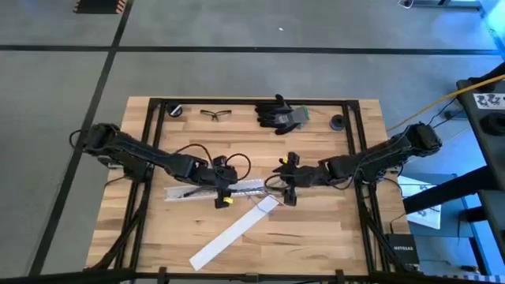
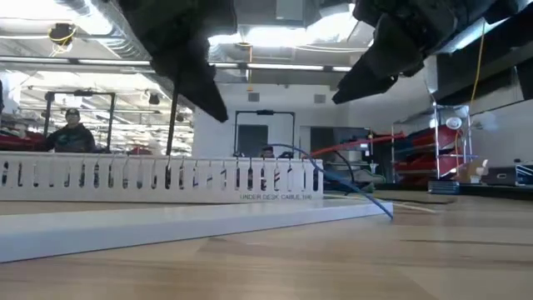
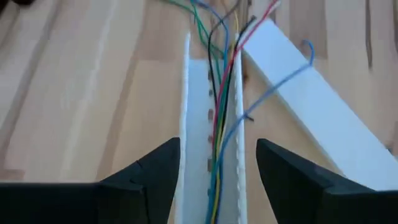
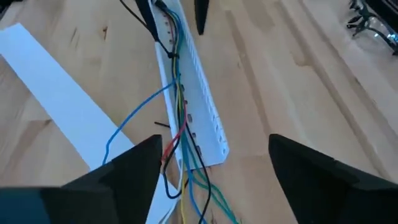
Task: Ziptie cables
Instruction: Adjust the ziptied cables
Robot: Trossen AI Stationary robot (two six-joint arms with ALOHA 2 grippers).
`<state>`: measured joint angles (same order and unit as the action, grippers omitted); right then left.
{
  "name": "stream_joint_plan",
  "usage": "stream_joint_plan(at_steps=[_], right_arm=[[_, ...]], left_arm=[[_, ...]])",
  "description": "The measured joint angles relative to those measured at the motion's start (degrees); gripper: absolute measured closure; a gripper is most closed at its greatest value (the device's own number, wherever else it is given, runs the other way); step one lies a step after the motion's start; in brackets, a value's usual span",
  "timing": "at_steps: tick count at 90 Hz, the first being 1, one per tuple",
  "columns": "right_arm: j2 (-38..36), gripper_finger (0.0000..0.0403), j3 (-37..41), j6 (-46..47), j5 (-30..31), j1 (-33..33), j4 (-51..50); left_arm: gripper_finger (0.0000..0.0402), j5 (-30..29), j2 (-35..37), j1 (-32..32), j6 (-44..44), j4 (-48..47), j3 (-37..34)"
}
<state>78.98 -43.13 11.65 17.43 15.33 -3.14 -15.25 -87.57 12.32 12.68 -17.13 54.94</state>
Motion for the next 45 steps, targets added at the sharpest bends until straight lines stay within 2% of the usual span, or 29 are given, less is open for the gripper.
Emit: stream_joint_plan(at_steps=[13,22,34,45], right_arm=[[0.0,0.0137,0.0,-3.0,1.4,0.0,0.1],[0.0,0.0144,0.0,-3.9,1.5,-0.3,0.6],[0.0,0.0149,0.0,-4.4,1.6,-0.4,2.7],[0.0,0.015,0.0,-4.5,1.5,-0.4,3.1]], left_arm=[[0.0206,0.0,0.0,-1.6,-3.5,1.6,-0.7],[0.0206,-0.1,0.0,-2.4,-2.5,1.7,-0.7],[0.0206,-0.1,0.0,-1.3,-0.5,2.5,-0.7],[0.0206,-2.2,0.0,-0.4,-2.6,3.0,-0.7]])
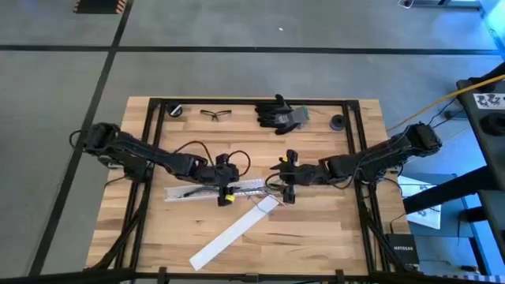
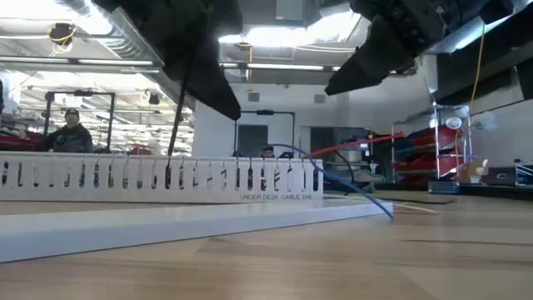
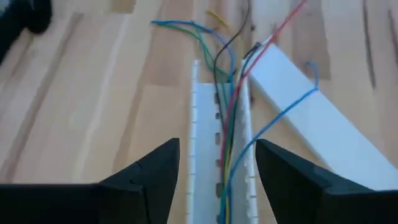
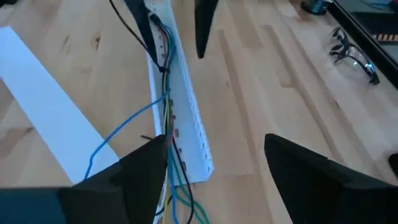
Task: Ziptie cables
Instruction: Adjust the ziptied cables
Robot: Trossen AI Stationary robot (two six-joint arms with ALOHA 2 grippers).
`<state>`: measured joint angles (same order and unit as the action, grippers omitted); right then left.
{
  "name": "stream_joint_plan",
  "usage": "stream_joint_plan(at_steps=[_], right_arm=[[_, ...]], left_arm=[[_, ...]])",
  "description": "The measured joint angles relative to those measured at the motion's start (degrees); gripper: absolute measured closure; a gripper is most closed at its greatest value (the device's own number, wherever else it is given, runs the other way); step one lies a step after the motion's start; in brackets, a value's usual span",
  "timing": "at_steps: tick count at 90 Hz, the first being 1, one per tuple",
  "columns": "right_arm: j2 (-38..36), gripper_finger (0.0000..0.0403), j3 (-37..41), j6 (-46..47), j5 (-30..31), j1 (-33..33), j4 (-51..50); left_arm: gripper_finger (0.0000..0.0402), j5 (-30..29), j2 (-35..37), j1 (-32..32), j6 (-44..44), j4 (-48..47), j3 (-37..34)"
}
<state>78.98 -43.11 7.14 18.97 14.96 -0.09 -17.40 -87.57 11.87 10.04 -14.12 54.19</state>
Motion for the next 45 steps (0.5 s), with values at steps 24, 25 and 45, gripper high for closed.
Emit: stream_joint_plan(at_steps=[24,25,45], right_arm=[[0.0,0.015,0.0,0.0,0.0,0.0,0.0],[0.0,0.015,0.0,0.0,0.0,0.0,0.0],[0.0,0.015,0.0,0.3,0.0,0.0,0.1]], left_arm=[[0.0206,-2.7,4.0,0.8,-1.7,-5.3,0.0],[0.0206,-2.9,4.3,0.9,-1.8,-5.6,0.0],[0.0206,-5.7,11.8,1.7,-2.7,-8.5,-2.0]])
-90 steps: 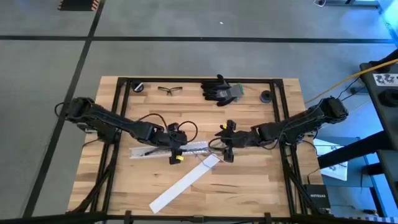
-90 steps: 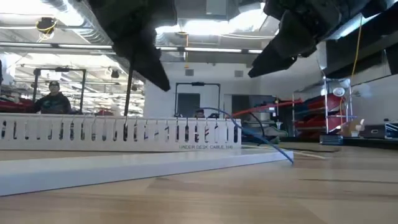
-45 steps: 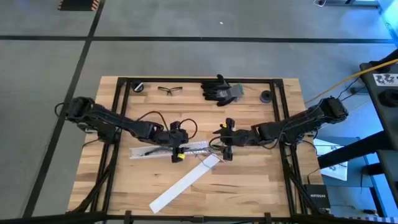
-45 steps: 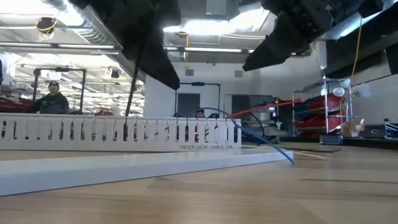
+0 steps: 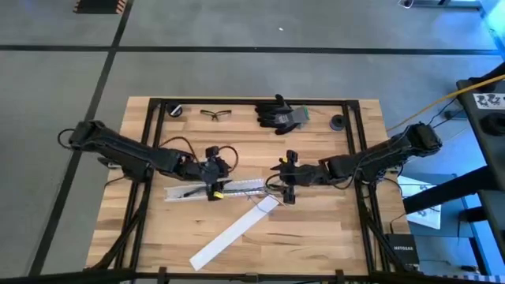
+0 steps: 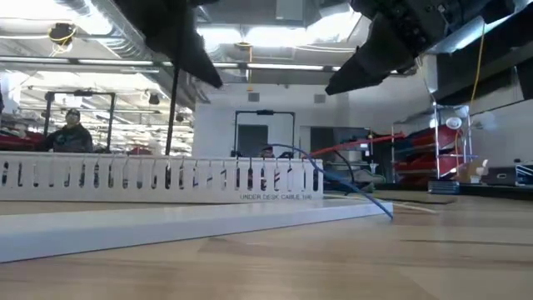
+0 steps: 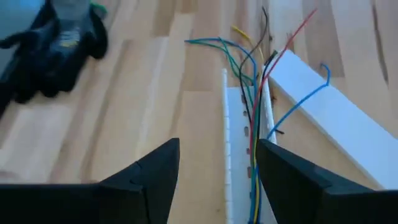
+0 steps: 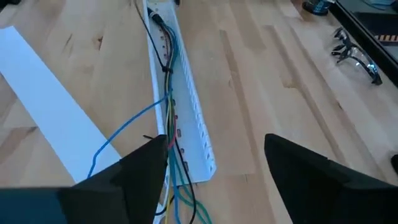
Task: Ziptie cables
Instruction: Adjust the ziptied cables
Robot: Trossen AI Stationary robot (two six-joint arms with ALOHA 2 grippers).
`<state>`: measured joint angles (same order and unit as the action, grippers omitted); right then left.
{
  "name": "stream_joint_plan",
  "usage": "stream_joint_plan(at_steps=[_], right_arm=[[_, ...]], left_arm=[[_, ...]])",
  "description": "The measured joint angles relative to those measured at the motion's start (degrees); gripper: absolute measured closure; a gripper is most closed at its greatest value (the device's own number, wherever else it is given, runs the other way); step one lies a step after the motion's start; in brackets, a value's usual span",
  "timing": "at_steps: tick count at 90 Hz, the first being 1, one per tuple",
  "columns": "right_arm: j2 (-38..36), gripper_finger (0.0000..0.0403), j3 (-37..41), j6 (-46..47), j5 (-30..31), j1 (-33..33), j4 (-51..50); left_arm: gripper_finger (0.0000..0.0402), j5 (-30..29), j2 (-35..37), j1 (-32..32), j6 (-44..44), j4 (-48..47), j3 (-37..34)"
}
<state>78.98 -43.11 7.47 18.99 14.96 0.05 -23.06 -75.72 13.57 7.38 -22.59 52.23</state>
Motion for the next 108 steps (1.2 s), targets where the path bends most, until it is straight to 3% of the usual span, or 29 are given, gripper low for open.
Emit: stream_joint_plan(at_steps=[18,40,55,76,97,108], right_arm=[[0.0,0.015,0.0,0.3,1.0,0.0,0.0],[0.0,0.015,0.0,0.3,1.0,0.0,-0.1],[0.0,0.015,0.0,0.7,1.0,0.0,-0.7],[0.0,0.015,0.0,9.3,0.6,0.0,-5.7],[0.0,0.015,0.0,9.2,0.9,0.0,-0.2],[0.7,0.015,0.0,9.2,-0.4,0.0,3.6]], left_arm=[[0.0206,-0.5,4.2,-1.5,2.6,2.9,-6.4],[0.0206,-0.4,4.4,-1.5,4.9,5.7,-10.6],[0.0206,-0.4,4.3,-1.6,5.4,5.9,-10.6],[0.0206,-0.3,4.3,-1.5,8.8,4.9,-10.7],[0.0208,-0.2,4.3,-1.1,6.0,8.4,-10.6],[0.0243,0.3,4.3,-0.9,5.7,8.0,-10.6]])
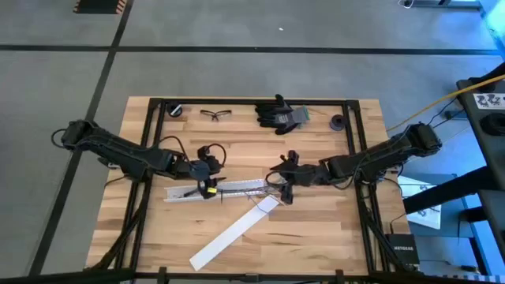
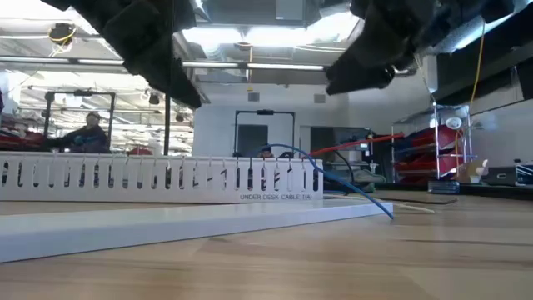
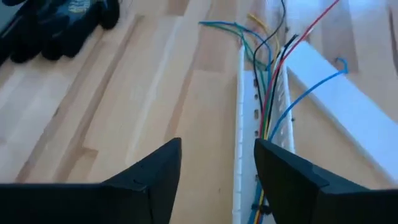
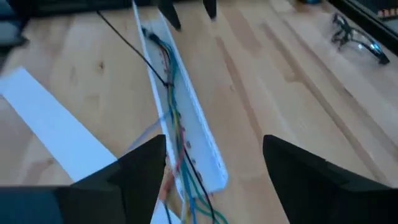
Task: Ziptie cables
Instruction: Adjust the ziptied cables
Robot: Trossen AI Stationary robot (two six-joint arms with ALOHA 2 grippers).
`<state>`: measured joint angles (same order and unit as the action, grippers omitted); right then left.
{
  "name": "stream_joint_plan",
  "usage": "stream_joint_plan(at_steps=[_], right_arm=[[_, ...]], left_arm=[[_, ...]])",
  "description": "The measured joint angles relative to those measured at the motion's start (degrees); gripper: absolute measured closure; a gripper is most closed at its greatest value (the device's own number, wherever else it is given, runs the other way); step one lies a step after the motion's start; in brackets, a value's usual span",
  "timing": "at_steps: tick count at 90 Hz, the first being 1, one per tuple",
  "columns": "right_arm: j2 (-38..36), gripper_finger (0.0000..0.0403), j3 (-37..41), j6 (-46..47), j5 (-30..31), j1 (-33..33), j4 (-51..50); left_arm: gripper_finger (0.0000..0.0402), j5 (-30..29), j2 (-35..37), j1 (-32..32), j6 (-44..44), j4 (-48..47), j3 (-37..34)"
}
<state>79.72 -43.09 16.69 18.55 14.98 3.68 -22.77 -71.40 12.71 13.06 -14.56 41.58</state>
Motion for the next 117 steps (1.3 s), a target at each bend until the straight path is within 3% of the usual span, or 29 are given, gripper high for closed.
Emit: stream_joint_plan(at_steps=[8,22,28,62,86,117], right_arm=[[2.0,0.015,0.0,-0.1,-0.2,0.0,2.8],[7.3,0.015,0.0,-2.6,-0.2,0.0,9.8],[9.5,0.015,0.0,-4.2,-0.2,0.0,12.7],[14.2,0.015,-0.9,-9.5,-0.2,-0.5,22.3],[19.5,0.015,-5.3,-11.4,-5.1,-3.3,21.8],[24.4,0.015,-8.3,-12.9,-5.2,-5.4,16.1]], left_arm=[[0.0289,0.8,0.0,0.0,0.1,-0.7,0.0],[0.0375,7.9,0.0,0.3,1.3,-3.2,0.0],[0.0394,8.6,0.0,0.9,2.3,-5.8,0.0],[0.0399,12.2,-4.0,3.8,6.5,-14.2,0.0],[0.04,12.6,-5.0,4.7,6.4,-15.4,-0.8],[0.0401,15.6,-5.1,5.1,10.6,-14.8,-7.7]])
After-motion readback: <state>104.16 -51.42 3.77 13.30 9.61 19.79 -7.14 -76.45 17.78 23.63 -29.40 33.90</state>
